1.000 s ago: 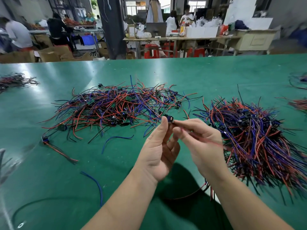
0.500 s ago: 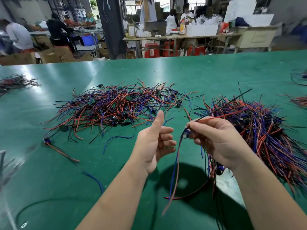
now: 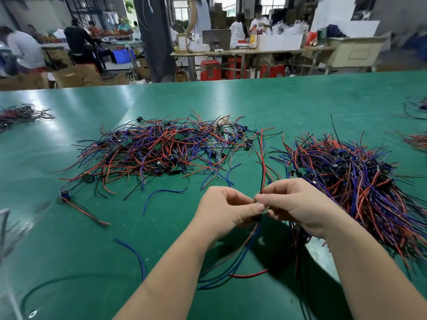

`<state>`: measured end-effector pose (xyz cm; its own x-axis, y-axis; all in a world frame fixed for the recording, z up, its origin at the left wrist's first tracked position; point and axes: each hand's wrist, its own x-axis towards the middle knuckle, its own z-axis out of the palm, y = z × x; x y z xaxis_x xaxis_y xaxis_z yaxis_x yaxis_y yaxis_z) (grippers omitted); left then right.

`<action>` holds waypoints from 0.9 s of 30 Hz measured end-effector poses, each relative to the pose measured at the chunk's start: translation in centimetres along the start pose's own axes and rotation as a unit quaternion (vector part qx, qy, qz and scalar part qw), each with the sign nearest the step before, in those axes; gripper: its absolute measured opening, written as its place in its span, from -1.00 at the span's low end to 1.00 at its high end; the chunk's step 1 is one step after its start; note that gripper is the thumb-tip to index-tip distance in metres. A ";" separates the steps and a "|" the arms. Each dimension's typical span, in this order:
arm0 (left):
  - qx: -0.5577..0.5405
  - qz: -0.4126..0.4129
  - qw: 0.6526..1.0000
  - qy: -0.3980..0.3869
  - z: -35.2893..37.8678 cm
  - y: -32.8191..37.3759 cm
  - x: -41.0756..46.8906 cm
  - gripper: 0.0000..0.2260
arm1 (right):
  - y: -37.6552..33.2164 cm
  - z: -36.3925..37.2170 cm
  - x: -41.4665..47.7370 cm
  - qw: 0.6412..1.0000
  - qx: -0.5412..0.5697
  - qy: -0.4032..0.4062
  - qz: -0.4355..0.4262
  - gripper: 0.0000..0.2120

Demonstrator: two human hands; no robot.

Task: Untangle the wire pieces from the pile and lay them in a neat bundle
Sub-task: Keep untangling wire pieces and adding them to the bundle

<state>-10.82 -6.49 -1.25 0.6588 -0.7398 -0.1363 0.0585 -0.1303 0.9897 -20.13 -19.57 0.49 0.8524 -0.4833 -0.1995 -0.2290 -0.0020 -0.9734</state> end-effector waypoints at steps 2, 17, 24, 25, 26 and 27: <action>0.029 -0.023 0.999 -0.021 -0.1 0.0 -0.2 -0.88 | 0.1 -0.2 0.0 0.999 -0.029 0.017 0.008 -0.89; 0.268 -0.020 0.963 0.003 -2.5 0.8 -0.2 -0.81 | -2.0 -3.4 -0.7 0.848 0.317 0.361 -0.223 -0.83; 0.013 0.053 0.988 0.142 -2.0 0.8 0.6 -0.78 | -0.5 1.2 -0.6 0.974 -0.022 0.070 -0.213 -0.75; -0.003 0.053 0.989 0.135 -1.7 0.7 0.6 -0.78 | -0.3 1.7 -0.6 0.974 -0.071 0.032 -0.212 -0.67; -0.013 0.050 0.991 0.126 -1.4 0.6 0.7 -0.78 | 0.0 2.0 -0.7 0.969 -0.115 0.017 -0.217 -0.63; -0.014 0.047 0.992 0.117 -1.1 0.6 0.7 -0.78 | 0.1 2.2 -0.8 0.962 -0.154 0.021 -0.227 -0.63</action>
<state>-9.49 -6.30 -0.75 0.8182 -0.5740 -0.0330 0.0075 -0.0467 0.9989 -19.77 -17.26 0.32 0.8794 -0.4064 0.2480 0.0276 -0.4766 -0.8787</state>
